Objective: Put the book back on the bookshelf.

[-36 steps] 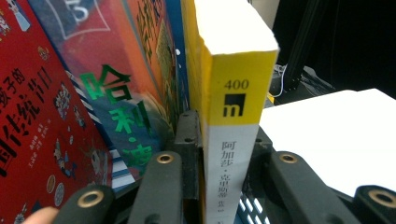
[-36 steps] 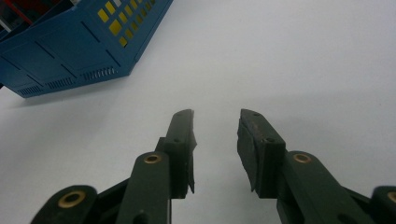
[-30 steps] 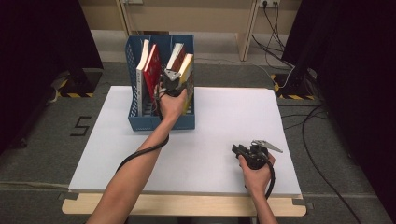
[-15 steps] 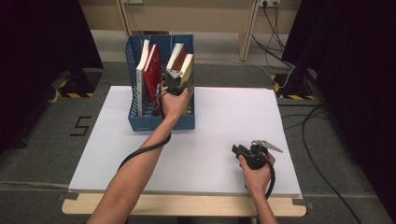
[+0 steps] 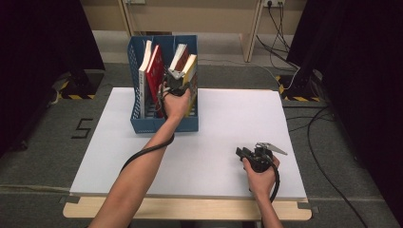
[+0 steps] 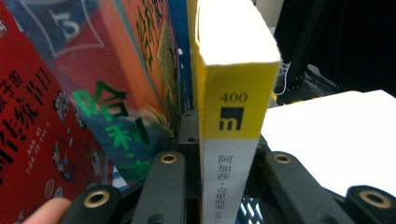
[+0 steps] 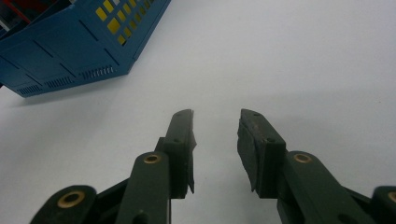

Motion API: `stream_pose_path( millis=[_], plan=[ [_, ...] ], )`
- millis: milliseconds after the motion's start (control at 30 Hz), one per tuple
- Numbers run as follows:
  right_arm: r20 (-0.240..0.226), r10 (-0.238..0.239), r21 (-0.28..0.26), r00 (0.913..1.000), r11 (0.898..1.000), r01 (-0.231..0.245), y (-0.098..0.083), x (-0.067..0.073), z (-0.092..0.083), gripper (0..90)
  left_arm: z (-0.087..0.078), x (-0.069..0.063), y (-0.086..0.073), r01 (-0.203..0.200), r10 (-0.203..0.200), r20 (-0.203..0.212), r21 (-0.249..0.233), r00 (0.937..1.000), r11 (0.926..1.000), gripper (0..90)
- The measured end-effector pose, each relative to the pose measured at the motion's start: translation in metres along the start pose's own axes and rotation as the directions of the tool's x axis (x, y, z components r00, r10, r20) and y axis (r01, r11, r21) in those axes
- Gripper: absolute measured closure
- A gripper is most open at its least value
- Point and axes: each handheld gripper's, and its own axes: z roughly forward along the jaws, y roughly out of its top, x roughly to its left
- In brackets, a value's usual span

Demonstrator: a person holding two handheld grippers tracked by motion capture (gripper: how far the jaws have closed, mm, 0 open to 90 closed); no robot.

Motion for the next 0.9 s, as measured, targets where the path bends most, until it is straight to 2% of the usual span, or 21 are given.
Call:
stream_pose_path(
  millis=[133, 267, 433, 700, 900],
  plan=[
    [-0.002, -0.002, -0.002, 1.0000, 1.000, 0.002, 0.000, 0.000, 0.000, 66.1, -0.002, 0.000, 0.005, -0.007, 0.007, -0.006, -0.017, 1.0000, 0.9998, 76.0],
    [-0.003, -0.001, -0.002, 1.0000, 1.000, 0.001, 0.000, 0.000, 0.000, 66.2, -0.002, 0.000, 0.009, 0.002, -0.003, -0.020, -0.045, 0.9998, 0.9990, 75.9],
    [-0.007, 0.004, 0.005, 1.0000, 1.000, -0.004, -0.001, 0.000, 0.000, 66.3, 0.005, -0.002, 0.005, 0.004, -0.006, -0.037, -0.060, 0.9993, 0.9982, 75.8],
    [-0.006, -0.002, 0.004, 1.0000, 1.000, 0.002, -0.001, -0.001, 0.000, 66.3, 0.011, -0.004, -0.003, -0.019, 0.016, -0.054, -0.059, 0.9984, 0.9981, 75.0],
    [-0.006, 0.000, 0.004, 1.0000, 1.000, 0.000, -0.001, 0.000, -0.001, 66.2, 0.007, -0.003, -0.005, -0.047, 0.044, -0.057, -0.060, 0.9974, 0.9971, 71.9]
  ],
)
